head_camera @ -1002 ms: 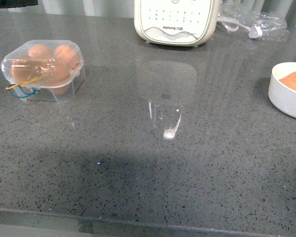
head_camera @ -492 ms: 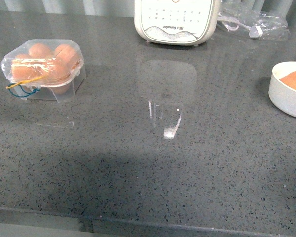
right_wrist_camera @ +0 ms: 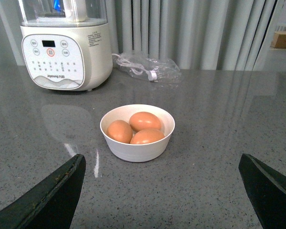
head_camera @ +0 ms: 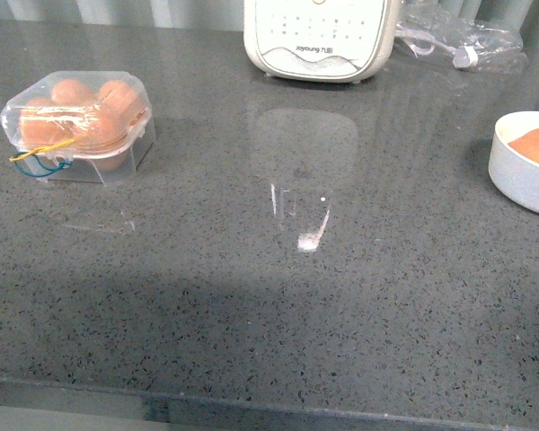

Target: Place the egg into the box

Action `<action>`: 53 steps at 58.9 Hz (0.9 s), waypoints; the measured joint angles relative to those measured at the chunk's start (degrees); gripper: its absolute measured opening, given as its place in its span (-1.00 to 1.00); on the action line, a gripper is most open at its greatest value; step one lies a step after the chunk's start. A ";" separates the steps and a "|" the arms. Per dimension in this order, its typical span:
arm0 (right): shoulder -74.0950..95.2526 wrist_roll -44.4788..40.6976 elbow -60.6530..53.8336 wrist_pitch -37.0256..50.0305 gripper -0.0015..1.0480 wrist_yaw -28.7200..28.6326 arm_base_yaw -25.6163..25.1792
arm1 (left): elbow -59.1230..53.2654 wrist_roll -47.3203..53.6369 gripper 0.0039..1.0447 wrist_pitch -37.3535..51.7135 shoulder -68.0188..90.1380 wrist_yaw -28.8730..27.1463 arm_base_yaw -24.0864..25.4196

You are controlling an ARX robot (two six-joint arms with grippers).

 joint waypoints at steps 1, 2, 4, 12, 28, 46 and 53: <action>0.00 0.00 0.00 0.00 0.86 0.00 0.00 | -0.90 -0.31 0.59 1.86 -0.39 -0.33 -0.09; 0.00 -0.02 0.00 0.00 0.86 0.00 0.00 | -2.56 -0.70 0.53 5.20 -1.22 -0.92 -0.33; 0.00 -0.02 0.00 0.00 0.86 0.00 0.00 | -5.18 -1.03 0.39 9.92 -2.93 -1.57 -0.94; 0.00 -0.02 0.00 0.00 0.86 0.00 0.00 | -8.92 -1.53 -0.09 10.80 -9.14 -3.56 -3.34; 0.00 -0.02 0.00 0.00 0.86 0.00 0.00 | -13.11 -2.10 -0.94 8.35 -15.41 -10.23 -8.90; 0.00 -0.02 0.00 0.00 0.86 0.00 0.00 | -15.91 -2.29 -0.94 4.57 -22.16 -12.48 -12.68; 0.00 -0.02 0.00 0.00 0.86 0.00 0.00 | -16.48 -2.29 -0.94 3.13 -24.30 -12.48 -12.68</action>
